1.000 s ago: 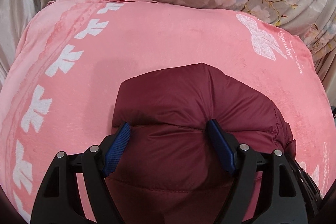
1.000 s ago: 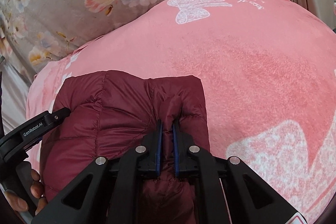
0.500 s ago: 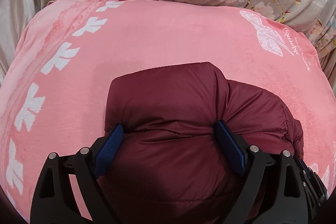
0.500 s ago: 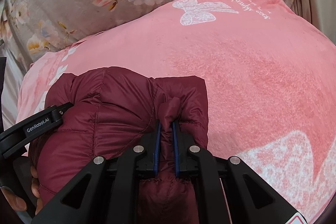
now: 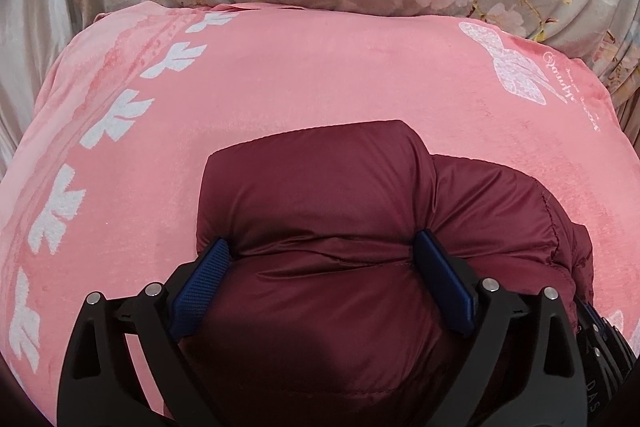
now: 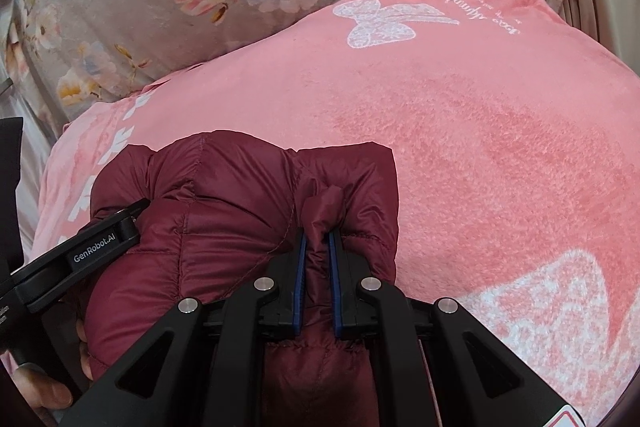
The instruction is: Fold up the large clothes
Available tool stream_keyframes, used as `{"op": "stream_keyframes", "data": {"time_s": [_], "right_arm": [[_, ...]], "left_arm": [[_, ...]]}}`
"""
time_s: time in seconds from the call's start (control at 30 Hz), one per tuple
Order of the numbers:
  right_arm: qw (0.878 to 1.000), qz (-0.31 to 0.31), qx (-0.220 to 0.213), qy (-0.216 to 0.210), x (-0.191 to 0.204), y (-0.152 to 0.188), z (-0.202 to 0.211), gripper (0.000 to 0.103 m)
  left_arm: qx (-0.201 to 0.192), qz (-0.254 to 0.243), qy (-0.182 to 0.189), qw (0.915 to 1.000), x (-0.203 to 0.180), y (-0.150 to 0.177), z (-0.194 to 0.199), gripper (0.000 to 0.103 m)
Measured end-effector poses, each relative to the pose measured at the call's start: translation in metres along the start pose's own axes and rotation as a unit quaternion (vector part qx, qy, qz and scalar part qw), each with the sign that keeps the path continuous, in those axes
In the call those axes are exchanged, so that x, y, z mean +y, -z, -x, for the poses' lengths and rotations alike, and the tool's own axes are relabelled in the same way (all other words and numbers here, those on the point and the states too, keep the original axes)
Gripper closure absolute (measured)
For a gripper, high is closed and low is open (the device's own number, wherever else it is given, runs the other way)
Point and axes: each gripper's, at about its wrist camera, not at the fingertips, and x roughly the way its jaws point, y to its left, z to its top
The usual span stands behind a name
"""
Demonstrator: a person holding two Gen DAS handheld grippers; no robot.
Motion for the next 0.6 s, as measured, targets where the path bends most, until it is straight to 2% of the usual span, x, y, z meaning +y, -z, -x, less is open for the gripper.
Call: {"op": "stream_keyframes", "data": {"time_s": [0.13,0.2,0.27,0.4,0.5,0.6], "right_arm": [[0.999,-0.015,0.032,-0.035,-0.012,-0.008,0.008,0.094],[0.997,-0.042,0.047,-0.051,-0.023,-0.009,0.028,0.079],[0.996,-0.052,0.046,-0.064,-0.032,-0.003,0.055,0.072],[0.995,-0.031,0.058,-0.079,-0.038,0.023,0.102,0.066],[0.991,-0.014,0.086,-0.104,-0.029,0.051,0.118,0.066],[0.989,0.002,0.109,-0.104,-0.019,0.072,0.113,0.068]], "left_arm": [[0.009,0.005,0.027,0.9996,0.008,0.001,0.006,0.012],[0.018,0.008,0.048,0.9986,0.019,0.005,0.019,0.012],[0.022,0.019,0.083,0.9961,0.037,0.014,0.045,0.012],[0.046,0.015,0.13,0.9904,0.062,0.043,0.089,0.012],[0.064,0.003,0.132,0.9891,0.07,0.07,0.107,0.012],[0.095,-0.013,0.112,0.9891,0.07,0.094,0.104,0.013]]}}
